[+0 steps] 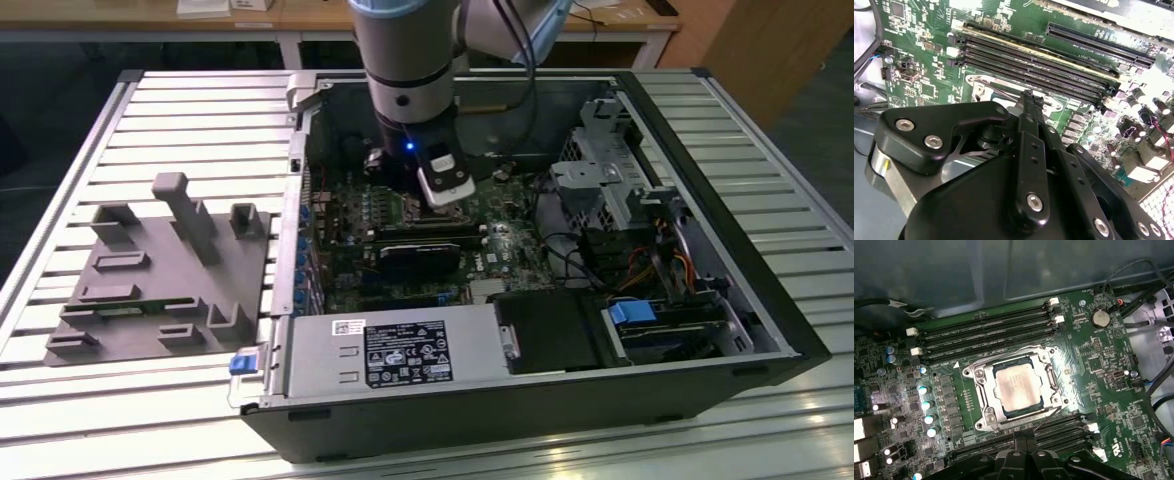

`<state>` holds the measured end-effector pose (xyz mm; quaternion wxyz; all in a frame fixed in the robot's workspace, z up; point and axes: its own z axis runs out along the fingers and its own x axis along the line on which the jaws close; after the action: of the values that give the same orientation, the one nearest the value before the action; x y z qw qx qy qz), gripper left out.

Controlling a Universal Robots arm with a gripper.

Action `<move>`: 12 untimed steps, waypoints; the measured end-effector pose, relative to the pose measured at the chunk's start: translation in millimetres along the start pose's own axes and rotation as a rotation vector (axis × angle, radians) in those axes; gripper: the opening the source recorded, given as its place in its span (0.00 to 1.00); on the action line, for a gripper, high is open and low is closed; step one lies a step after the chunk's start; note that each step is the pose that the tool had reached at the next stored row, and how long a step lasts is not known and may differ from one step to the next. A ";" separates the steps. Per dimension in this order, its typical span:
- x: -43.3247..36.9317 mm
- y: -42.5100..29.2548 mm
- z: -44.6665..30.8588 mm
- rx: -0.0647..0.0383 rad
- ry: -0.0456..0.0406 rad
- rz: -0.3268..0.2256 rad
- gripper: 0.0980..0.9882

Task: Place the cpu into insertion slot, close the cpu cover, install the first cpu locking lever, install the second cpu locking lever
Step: 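Install the second cpu locking lever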

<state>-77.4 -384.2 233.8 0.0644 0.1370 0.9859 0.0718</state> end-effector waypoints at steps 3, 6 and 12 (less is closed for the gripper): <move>0.4 -4.4 1.4 -0.020 0.0056 0.003 0.00; 0.8 -8.8 3.2 -0.039 0.0106 0.005 0.00; 1.9 -15.4 7.2 -0.077 0.0212 0.011 0.00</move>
<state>-82.2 -397.4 224.1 0.0588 0.1390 0.9822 0.1116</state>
